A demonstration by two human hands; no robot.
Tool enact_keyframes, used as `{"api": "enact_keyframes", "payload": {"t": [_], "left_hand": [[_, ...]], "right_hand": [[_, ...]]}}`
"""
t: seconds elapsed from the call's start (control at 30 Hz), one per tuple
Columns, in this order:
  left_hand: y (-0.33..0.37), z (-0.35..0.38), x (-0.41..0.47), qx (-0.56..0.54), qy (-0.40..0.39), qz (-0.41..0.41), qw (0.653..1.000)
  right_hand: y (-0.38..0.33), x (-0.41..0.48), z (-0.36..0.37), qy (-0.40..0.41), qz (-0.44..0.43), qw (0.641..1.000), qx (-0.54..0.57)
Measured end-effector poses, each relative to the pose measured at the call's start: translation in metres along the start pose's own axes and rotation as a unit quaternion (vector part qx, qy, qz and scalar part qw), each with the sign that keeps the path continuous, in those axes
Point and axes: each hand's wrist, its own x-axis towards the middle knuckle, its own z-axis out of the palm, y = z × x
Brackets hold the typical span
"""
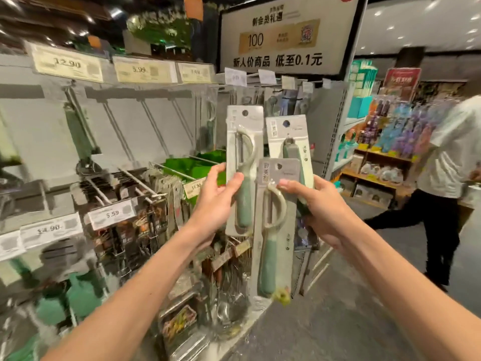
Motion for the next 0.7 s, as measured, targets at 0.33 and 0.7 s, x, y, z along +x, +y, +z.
{"api": "enact_keyframes", "payload": {"t": [0.33,0.7], "left_hand": [[-0.024,0.012,0.100,0.063,0.086,0.007,0.994],[-0.044,0.020,0.208,0.147,0.275,0.068,0.948]], "right_hand": [[0.020,0.158,-0.011,-0.101,0.016,0.993,0.065],[0.030,0.295,-0.022,-0.245,-0.015,0.968,0.045]]}}
